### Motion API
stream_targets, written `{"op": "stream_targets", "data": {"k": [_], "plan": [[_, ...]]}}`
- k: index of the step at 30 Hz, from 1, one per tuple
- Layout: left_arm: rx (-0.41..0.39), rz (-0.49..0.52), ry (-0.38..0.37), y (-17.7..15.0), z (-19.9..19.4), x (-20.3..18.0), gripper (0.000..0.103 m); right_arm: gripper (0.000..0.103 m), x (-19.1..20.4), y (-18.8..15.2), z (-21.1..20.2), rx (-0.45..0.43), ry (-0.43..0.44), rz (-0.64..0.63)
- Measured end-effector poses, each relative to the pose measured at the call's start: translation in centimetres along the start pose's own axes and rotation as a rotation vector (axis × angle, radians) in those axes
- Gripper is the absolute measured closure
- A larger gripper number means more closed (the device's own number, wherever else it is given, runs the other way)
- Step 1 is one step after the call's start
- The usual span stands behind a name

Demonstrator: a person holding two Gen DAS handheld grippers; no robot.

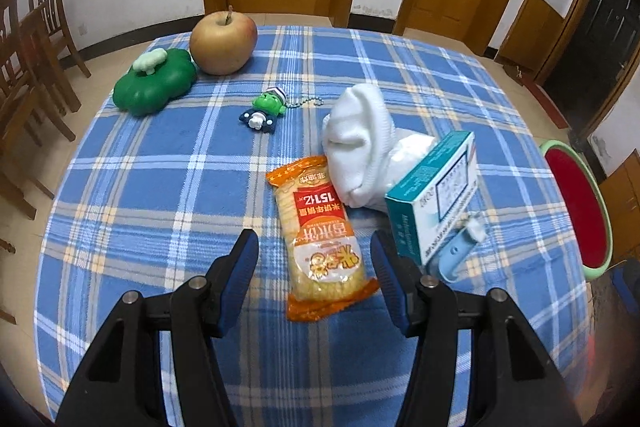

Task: Collect trash
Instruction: 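Grasp the orange snack bag with the left tool and lift it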

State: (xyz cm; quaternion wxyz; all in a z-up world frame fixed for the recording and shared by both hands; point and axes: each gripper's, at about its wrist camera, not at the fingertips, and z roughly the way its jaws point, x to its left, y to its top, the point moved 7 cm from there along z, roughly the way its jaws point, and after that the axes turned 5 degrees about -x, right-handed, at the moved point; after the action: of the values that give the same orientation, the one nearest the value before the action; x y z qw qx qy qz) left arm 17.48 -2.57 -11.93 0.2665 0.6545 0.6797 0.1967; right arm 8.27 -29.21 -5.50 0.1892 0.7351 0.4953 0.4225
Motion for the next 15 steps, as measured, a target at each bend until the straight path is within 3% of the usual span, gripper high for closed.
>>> {"op": "stream_targets", "data": {"k": [8, 9, 11, 15], "plan": [[0.003, -0.018, 0.0, 0.0, 1.7, 0.4, 0.045, 0.045, -0.2, -0.4, 0.9, 0.027, -0.001, 0.009], [-0.003, -0.012, -0.001, 0.0, 1.6, 0.4, 0.046, 0.045, -0.2, -0.5, 1.1, 0.031, 0.001, 0.008], [-0.009, -0.02, -0.025, 0.0, 1.5, 0.4, 0.06, 0.045, 0.0, -0.5, 1.3, 0.037, 0.002, 0.004], [-0.018, -0.034, -0.03, -0.1, 1.0, 1.0, 0.061, 0.04, 0.6, -0.8, 2.0, 0.061, 0.025, -0.005]]}}
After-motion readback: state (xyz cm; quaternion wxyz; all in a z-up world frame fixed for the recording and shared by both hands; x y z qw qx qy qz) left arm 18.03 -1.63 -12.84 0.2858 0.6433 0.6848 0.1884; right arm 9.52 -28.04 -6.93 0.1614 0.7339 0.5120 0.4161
